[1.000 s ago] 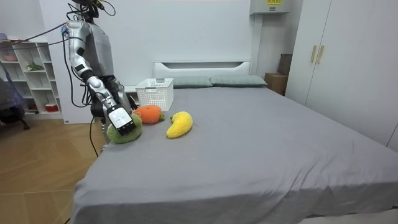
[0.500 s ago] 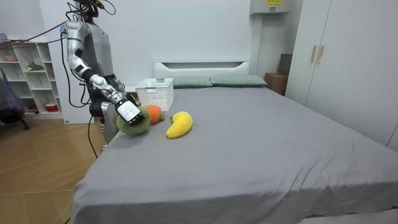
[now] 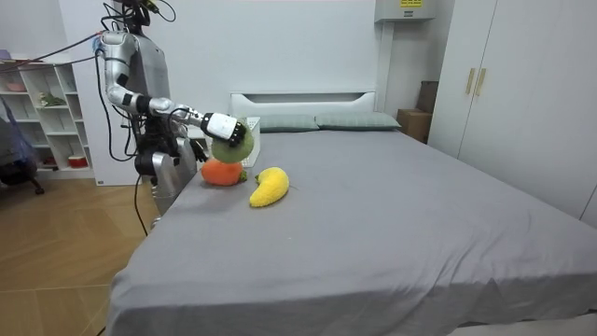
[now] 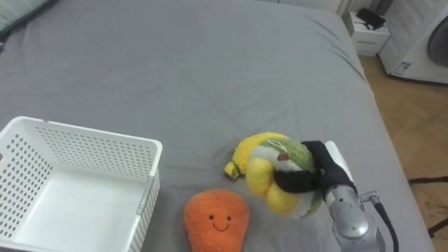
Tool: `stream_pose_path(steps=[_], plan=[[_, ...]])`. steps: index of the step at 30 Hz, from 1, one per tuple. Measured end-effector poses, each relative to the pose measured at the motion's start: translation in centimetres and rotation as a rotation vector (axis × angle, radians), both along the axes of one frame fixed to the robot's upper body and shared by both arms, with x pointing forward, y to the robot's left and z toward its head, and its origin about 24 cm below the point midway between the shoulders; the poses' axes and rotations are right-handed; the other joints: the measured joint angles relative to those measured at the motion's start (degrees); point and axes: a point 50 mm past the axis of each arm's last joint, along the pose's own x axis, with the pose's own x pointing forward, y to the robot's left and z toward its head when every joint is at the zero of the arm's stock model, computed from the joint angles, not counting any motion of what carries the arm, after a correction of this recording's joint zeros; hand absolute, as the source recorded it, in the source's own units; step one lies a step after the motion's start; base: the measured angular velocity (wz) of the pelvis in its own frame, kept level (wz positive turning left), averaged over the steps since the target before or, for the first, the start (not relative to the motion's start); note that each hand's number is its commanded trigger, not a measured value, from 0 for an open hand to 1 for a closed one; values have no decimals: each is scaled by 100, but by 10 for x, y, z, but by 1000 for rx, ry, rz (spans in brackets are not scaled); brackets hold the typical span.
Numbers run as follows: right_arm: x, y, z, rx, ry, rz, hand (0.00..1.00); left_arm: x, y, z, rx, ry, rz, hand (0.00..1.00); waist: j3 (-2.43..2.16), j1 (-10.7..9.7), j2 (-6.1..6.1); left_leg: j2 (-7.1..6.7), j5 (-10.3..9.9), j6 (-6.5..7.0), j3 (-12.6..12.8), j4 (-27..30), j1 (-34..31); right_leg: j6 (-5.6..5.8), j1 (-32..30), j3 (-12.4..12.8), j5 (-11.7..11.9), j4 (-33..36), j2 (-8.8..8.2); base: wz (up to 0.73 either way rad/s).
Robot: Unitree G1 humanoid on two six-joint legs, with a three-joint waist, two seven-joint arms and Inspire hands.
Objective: Collect toys from the bed
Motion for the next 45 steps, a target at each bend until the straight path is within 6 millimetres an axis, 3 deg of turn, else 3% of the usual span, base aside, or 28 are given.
stream_pose_path(steps=[2,8,10,21,28,34,45], plan=[[4,5,16,10,-67,23,100,2,0,1,0,-9,-1,0,-37,4,-23,1,1,0,-6,24,-64,-1,-81,-5,1,16,-2,0],[9,14,41,21,-174,67,100,2,0,1,-1,-9,0,0,-54,23,-45,-2,1,1,-32,15,-76,-1,-81,-91,2,14,-14,2],[10,17,47,23,-197,83,100,2,-1,0,-1,-9,0,0,-53,111,-38,-3,2,2,-44,11,-70,-1,-72,-71,1,16,-13,0],[27,32,63,28,-236,150,100,6,-10,-2,-10,-19,-16,0,-35,331,-20,-12,5,5,-102,-12,-112,-1,-69,-162,2,20,-16,2],[35,60,77,58,-284,263,100,19,-18,-3,-28,-40,-66,0,-27,476,-32,-36,9,9,-264,43,-220,-1,-77,-347,1,-19,-44,13],[42,75,88,67,-321,328,100,25,-19,-2,-28,-60,-77,0,-24,669,-147,-43,19,17,-303,35,-258,0,-89,-434,1,-30,-60,4],[41,94,85,65,-301,403,100,33,-16,1,-19,-83,-84,0,14,1019,-308,-72,42,14,-449,34,-306,2,-76,-510,2,-32,-59,5]])
